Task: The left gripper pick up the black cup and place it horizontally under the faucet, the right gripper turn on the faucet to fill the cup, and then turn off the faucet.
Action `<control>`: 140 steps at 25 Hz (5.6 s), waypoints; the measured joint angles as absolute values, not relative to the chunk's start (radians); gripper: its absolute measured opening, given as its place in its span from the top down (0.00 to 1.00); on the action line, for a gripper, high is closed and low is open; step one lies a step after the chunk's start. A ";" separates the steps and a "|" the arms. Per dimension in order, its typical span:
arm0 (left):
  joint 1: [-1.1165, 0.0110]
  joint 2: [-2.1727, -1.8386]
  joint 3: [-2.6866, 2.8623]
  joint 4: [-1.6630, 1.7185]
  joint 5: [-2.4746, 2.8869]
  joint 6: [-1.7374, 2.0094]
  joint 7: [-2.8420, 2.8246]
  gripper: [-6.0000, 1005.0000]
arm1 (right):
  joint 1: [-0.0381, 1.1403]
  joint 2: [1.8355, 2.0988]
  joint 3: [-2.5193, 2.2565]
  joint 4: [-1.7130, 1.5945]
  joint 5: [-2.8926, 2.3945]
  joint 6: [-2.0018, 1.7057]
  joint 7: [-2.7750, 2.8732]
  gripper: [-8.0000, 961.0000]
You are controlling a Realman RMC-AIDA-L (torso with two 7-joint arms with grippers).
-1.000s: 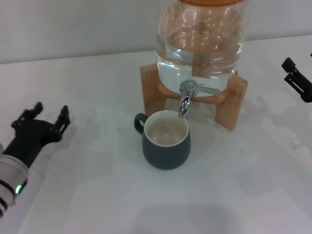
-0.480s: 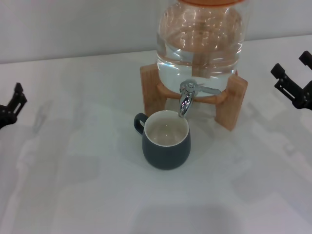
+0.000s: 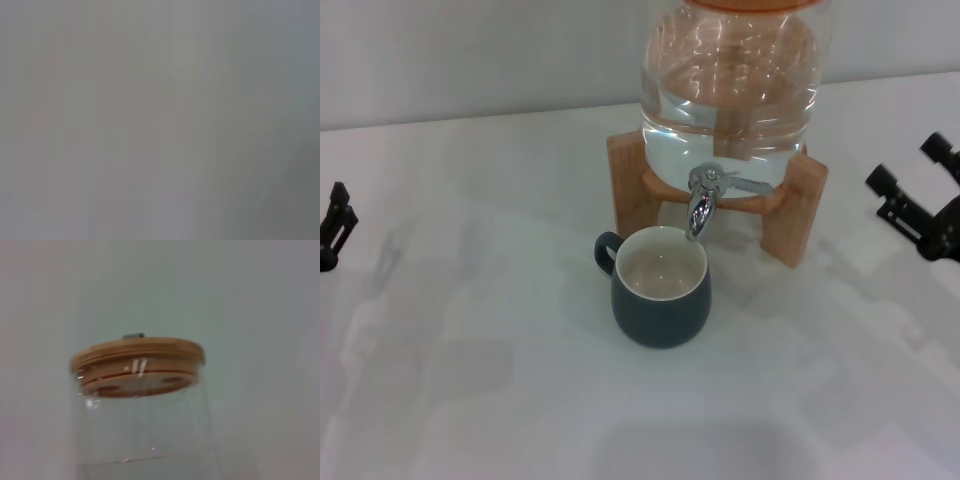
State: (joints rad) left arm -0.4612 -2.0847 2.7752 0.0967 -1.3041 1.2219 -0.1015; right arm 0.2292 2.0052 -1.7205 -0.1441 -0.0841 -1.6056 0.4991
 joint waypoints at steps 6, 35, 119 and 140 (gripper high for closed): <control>-0.446 -2.088 2.775 0.110 -1.269 1.216 -0.101 0.11 | 0.232 2.007 -1.809 -0.149 -0.084 -1.617 0.500 0.09; -0.431 -2.089 2.775 0.124 -1.252 1.186 -0.101 0.11 | 0.285 2.011 -1.968 -0.232 -0.084 -1.526 0.518 0.09; -0.442 -2.088 2.775 0.118 -1.239 1.132 -0.090 0.12 | 0.291 2.002 -2.063 -0.294 -0.084 -1.639 0.547 0.09; -0.437 -2.089 2.775 0.118 -1.239 1.123 -0.090 0.12 | 0.301 2.011 -2.162 -0.356 -0.170 -1.604 0.557 0.09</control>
State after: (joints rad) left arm -0.4371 -2.0893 2.7750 0.1182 -1.2394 1.1228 -0.0904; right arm 0.3012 2.0109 -2.1617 -0.3557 -0.1704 -1.6044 0.5574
